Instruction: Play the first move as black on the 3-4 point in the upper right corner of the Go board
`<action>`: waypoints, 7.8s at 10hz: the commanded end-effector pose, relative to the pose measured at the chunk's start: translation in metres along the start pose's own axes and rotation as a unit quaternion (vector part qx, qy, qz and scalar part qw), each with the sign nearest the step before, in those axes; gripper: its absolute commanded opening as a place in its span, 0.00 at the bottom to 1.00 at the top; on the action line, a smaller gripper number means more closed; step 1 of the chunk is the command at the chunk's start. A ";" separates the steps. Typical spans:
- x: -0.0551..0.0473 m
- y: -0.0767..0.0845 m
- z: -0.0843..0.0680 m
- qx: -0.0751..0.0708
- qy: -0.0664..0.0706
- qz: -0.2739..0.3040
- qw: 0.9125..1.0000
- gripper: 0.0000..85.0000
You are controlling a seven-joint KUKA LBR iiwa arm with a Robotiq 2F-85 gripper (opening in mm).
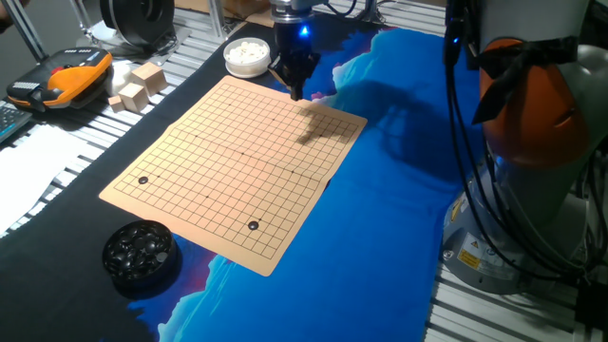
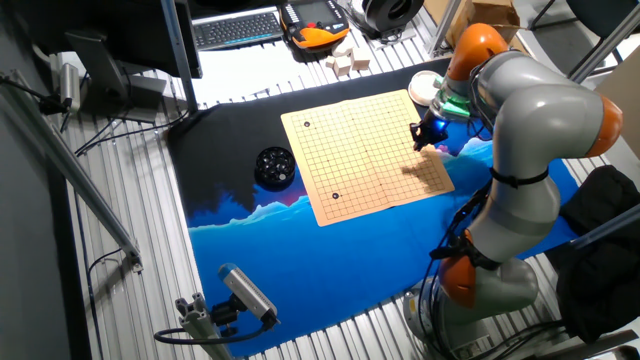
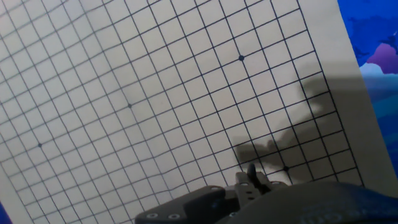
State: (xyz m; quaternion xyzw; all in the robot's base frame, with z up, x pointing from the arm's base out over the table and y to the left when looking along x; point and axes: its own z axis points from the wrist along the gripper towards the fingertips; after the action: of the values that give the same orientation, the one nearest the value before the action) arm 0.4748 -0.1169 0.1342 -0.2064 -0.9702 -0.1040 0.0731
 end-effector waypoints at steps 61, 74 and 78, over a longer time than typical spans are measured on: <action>0.017 -0.067 0.085 -0.027 -0.004 0.044 0.999 0.00; 0.015 -0.071 0.103 -0.039 -0.010 0.039 0.998 0.00; 0.015 -0.071 0.104 -0.034 -0.010 0.038 0.999 0.00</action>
State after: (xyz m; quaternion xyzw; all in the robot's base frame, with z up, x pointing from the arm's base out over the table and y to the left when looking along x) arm 0.4217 -0.1505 0.0238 -0.2469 -0.9581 -0.1323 0.0605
